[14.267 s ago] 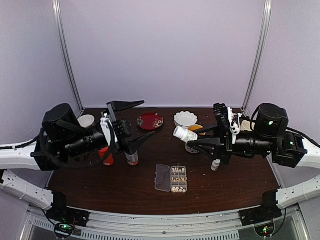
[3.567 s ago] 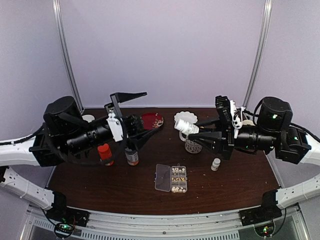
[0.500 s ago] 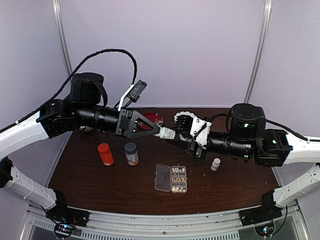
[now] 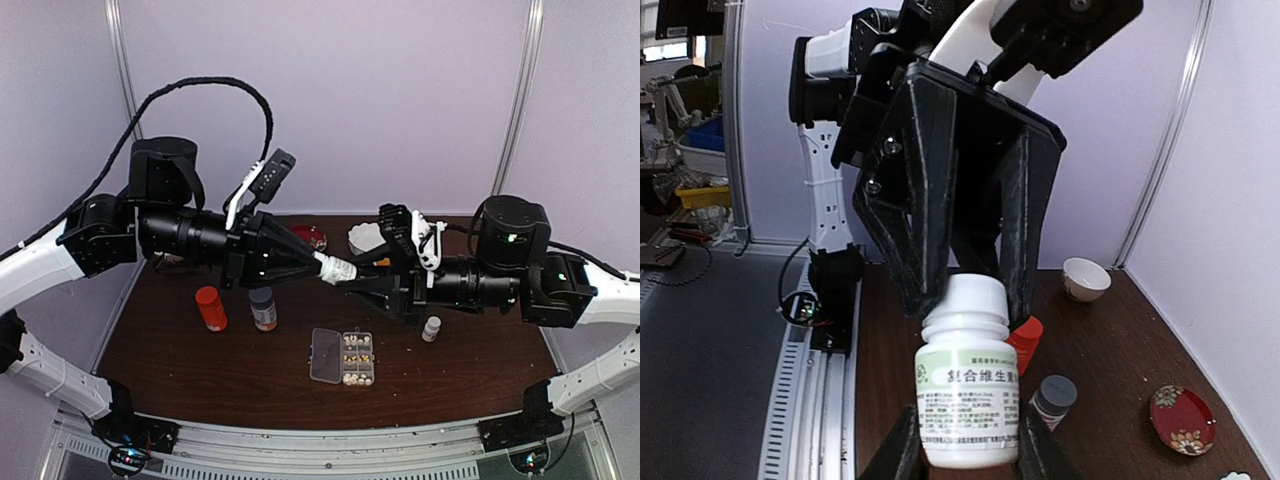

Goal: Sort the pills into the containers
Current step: Screw the lid of the pill bottle onto the pill bottle.

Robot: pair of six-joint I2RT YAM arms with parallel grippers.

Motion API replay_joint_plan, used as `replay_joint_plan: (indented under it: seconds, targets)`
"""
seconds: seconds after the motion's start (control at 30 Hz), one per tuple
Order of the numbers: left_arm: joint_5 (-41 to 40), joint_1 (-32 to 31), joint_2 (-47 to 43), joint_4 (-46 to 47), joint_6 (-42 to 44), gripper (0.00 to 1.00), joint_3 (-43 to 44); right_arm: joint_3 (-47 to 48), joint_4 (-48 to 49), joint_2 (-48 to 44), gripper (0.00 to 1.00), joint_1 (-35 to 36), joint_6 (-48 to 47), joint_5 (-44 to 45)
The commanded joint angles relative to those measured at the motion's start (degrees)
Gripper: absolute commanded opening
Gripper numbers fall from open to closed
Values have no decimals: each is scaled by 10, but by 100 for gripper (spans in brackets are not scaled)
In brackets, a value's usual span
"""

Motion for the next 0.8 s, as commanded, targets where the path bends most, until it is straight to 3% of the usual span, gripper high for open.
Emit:
replay_joint_plan:
  seconds: [0.0, 0.33, 0.5, 0.67, 0.77]
  targets:
    - [22, -49, 16, 14, 185, 0, -22, 1, 143, -4, 0, -7, 109, -115]
    - [-94, -66, 34, -76, 519, 0, 0, 4, 182, 1, 0, -14, 261, -202]
    - [-129, -81, 32, -99, 746, 0, -21, -1, 215, 6, 0, -14, 325, -235]
    - [-177, -91, 22, -91, 958, 0, -47, -8, 265, 11, 0, -14, 388, -265]
    - [-248, -102, 11, -11, 1032, 0, -82, -6, 276, 15, 0, -14, 409, -269]
